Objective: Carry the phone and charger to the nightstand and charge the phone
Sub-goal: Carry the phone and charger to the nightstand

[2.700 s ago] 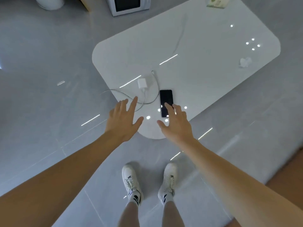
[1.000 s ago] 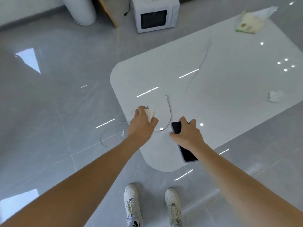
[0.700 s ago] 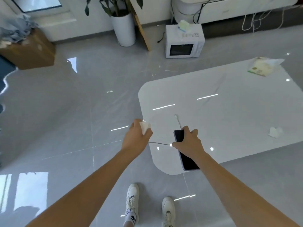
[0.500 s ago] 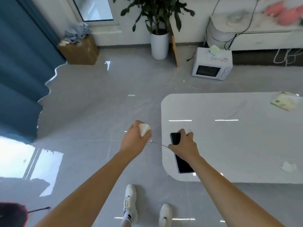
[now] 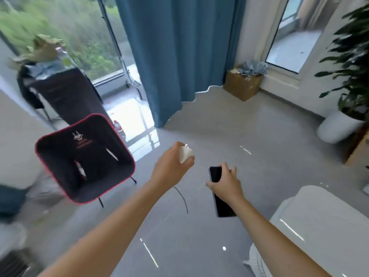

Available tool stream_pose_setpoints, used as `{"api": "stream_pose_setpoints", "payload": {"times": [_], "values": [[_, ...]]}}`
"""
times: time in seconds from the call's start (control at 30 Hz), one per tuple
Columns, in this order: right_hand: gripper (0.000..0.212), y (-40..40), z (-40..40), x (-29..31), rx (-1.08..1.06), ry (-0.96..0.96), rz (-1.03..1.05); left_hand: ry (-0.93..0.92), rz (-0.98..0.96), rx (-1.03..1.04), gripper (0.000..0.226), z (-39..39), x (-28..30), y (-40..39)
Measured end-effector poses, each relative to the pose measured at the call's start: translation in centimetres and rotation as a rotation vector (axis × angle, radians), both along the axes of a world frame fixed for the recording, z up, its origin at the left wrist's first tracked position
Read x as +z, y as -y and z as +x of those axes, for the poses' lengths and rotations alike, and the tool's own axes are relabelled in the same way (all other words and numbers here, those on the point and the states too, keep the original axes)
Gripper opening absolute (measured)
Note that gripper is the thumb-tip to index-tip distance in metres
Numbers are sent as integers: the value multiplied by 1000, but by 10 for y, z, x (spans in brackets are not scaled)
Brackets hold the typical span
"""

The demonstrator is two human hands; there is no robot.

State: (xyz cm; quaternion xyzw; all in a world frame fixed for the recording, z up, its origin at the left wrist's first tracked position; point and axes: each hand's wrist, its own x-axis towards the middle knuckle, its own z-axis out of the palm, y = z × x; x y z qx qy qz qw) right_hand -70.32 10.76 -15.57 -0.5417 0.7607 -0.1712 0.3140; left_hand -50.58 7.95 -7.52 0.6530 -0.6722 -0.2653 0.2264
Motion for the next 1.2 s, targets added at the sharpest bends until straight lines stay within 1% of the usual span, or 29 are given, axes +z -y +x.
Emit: {"api": "stream_pose_setpoints", "payload": {"times": [0.1, 0.2, 0.4, 0.57, 0.77, 0.87, 0.97, 1.13, 1.2], "values": [[59, 17, 93, 14, 161, -20, -43, -12, -38, 193, 43, 94, 5, -25], [61, 17, 190, 25, 320, -30, -81, -33, -21, 354, 37, 188, 2, -61], [57, -14, 380, 44, 582, -7, -155, -81, -41, 609, 38, 365, -5, -144], [56, -46, 523, 58, 805, 15, -209, -61, -74, 812, 36, 486, -2, -207], [54, -87, 675, 69, 1095, -5, -217, 27, -27, 1087, 47, 591, -2, -282], [51, -108, 750, 66, 1251, 3, -225, 42, -6, 1235, 47, 638, -3, -319], [54, -131, 823, 63, 1412, 38, -227, 42, 0, 1402, 45, 679, -5, -354], [58, -180, 923, 55, 1683, 41, -217, 45, 24, 1699, 38, 724, -13, -414], [58, -204, 955, 50, 1782, 34, -199, 38, 28, 1796, 41, 733, -18, -441]]}}
